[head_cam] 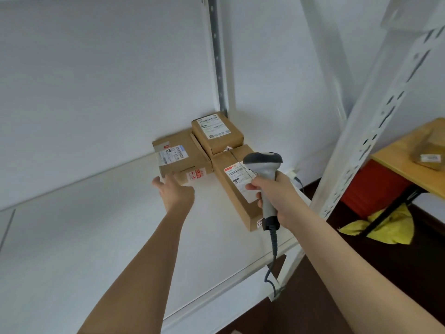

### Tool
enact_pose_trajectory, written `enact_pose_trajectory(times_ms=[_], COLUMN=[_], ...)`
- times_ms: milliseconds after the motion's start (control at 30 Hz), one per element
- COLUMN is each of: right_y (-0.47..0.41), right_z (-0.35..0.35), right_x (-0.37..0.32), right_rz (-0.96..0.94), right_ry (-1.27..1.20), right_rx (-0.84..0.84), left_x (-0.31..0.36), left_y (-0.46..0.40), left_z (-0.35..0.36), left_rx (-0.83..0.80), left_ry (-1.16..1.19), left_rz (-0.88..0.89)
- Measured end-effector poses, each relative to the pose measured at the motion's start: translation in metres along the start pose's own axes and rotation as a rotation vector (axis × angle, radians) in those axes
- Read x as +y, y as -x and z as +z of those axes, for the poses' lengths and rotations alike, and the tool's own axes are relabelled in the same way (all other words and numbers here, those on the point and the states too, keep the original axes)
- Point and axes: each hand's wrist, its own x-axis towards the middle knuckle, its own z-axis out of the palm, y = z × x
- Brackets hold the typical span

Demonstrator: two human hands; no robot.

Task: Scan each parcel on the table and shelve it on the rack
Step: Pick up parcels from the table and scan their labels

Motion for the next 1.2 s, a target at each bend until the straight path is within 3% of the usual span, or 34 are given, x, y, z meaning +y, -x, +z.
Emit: enact_pose_trajectory(times_ms=[133, 333, 567, 733, 867, 1200], right_y=[0.011, 0.036, 0.088, 0.127, 0.147, 0.178], right_z=[-0.007, -0.038, -0.116, -0.22, -0.32, -0.541], right_x=[0.003, 0.008, 0.004, 0.007, 0.016, 0.04], right_rz=[-0.021, -0.073, -0.243, -0.303, -0.333, -0.238], right_ry=[-0.004, -0.008, 0.153, 0.179, 0.07, -0.241], right_rx=[-0.011, -0.077, -0.3, -0.367, -0.181, 0.46], left_x=[0.023, 0.046, 0.079, 0.127, 0.177, 0.283], left_y=[0.019, 0.062, 0.144, 0.223, 0.294, 0.43], left_z=[0.005, 0.025, 0.05, 0.096, 0.158, 0.329], left_rx=[0.117, -0.077, 0.04, 0.167, 0.118, -0.319], left_ry=[0.076, 0.198, 0.423, 0.64, 0.712, 0.663], left_rz=[0.199, 0.426, 0.573, 0.65, 0.81, 0.807])
